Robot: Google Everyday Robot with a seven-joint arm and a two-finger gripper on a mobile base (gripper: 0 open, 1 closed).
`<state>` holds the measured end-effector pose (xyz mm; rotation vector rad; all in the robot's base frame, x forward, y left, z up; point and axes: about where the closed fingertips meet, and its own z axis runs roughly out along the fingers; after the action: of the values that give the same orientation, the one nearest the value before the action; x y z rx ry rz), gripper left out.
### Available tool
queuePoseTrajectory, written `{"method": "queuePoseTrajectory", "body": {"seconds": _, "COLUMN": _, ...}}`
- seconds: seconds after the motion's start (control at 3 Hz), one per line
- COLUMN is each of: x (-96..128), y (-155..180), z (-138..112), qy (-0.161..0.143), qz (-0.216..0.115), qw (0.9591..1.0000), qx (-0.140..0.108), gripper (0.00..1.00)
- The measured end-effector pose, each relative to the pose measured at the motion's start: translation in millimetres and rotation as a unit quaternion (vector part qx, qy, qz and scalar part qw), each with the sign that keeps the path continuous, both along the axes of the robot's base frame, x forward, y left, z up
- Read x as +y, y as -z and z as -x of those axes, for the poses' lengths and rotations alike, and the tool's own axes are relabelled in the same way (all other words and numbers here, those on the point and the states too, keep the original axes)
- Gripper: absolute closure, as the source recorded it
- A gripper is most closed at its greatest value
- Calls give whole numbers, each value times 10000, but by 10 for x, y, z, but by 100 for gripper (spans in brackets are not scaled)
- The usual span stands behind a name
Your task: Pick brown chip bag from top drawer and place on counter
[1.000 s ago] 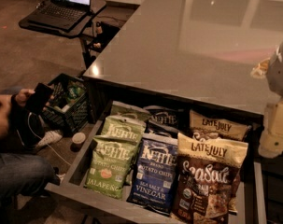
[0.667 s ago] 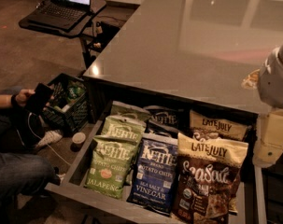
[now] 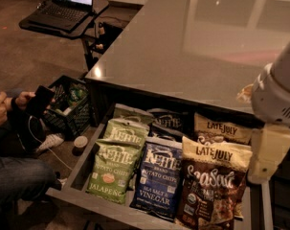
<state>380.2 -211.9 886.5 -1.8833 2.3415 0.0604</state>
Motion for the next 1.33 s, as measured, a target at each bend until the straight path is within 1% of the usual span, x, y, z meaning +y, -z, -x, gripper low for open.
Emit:
{"method": "queuePoseTrajectory", "body": {"seconds": 0.33, "x": 173, "y": 284, "z": 53, "qy": -86, "qz": -116, "qw": 9996, "qx": 255, "gripper": 0}}
{"method": "queuePoseTrajectory", "body": {"seconds": 0.67, "x": 321, "y": 502, "z": 56, "qy": -180, "qz": -182, "qw": 9987, "qx": 435, "gripper": 0}}
{"method": "queuePoseTrajectory", "body": {"seconds": 1.0, "x": 407, "y": 939, "z": -43, "qy": -201, "qz": -163, "qw": 9967, "qx": 766, "gripper": 0}}
{"method": "queuePoseTrajectory", "body": {"seconds": 1.33, "x": 411, "y": 1056, "z": -79, "qy": -188, "qz": -144, "qw": 9961, "qx": 848, "gripper": 0}}
